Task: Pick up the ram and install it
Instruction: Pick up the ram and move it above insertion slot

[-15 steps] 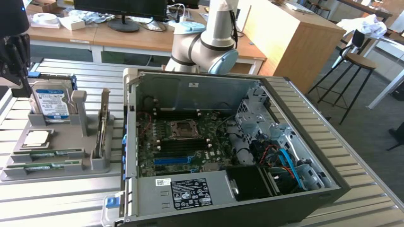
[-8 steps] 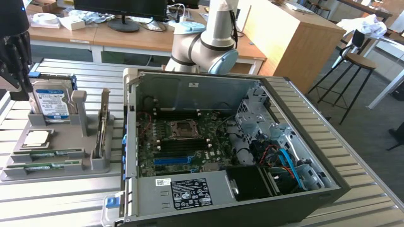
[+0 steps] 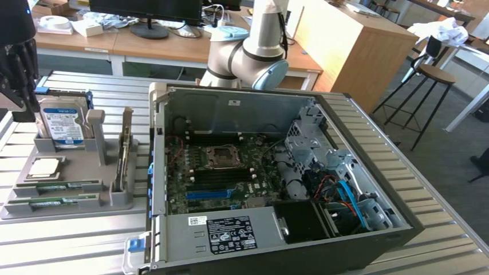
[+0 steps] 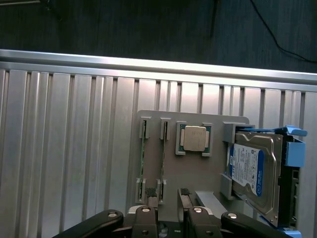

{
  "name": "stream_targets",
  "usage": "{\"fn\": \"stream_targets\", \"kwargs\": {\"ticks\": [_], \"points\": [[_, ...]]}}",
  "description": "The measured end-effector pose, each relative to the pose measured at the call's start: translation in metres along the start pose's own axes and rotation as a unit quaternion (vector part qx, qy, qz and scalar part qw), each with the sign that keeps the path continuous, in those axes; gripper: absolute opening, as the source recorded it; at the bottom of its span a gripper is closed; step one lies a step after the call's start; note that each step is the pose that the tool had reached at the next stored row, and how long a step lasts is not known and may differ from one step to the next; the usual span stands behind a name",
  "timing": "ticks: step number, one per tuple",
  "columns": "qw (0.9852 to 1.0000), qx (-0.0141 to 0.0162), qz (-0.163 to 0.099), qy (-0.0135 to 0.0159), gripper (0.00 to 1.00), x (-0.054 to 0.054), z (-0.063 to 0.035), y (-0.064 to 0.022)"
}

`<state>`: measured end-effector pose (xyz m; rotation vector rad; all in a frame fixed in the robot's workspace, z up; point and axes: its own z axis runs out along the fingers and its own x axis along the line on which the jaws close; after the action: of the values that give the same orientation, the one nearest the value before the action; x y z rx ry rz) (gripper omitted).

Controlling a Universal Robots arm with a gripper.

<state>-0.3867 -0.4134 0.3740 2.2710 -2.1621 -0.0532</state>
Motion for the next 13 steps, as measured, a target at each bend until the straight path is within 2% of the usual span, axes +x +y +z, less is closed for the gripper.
{"fn": "stream_targets", "kwargs": {"ticks": [13], "points": [[1.0,-0.0001,0.0,0.0001,0.3,0.0,0.0153,-0.0004]]}}
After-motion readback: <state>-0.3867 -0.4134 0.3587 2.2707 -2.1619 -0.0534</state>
